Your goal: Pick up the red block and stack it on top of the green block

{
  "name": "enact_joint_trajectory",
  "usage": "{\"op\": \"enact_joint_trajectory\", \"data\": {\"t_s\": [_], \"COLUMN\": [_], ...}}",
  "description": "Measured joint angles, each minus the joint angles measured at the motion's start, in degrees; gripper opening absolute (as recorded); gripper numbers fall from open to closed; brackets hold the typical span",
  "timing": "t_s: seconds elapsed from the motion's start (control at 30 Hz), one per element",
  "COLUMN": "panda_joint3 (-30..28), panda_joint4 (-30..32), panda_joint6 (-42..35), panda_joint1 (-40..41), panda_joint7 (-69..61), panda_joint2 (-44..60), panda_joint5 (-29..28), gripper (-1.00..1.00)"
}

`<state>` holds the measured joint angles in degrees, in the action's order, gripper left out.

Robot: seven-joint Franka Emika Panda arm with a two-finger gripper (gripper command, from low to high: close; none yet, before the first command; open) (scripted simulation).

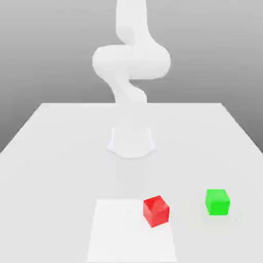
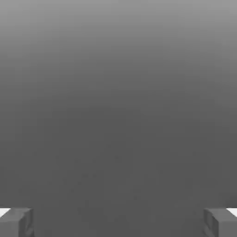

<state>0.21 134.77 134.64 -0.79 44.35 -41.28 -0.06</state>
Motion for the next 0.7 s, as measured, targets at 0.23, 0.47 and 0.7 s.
{"op": "enact_joint_trajectory", "data": {"t_s": [0.23, 0.47, 0.7], "panda_joint3": [0.4, 1.0, 1.7], "panda_joint4": [9.4, 18.7, 24.7], "panda_joint6": [9.3, 18.6, 28.5], "panda_joint1": [-2.7, -5.3, -6.8], "panda_joint7": [-4.8, -9.8, -13.2], "panda_joint2": [15.2, 30.1, 44.7], "panda_joint5": [-0.2, -0.2, -0.4], "gripper": [0.0, 0.0, 0.0]}}
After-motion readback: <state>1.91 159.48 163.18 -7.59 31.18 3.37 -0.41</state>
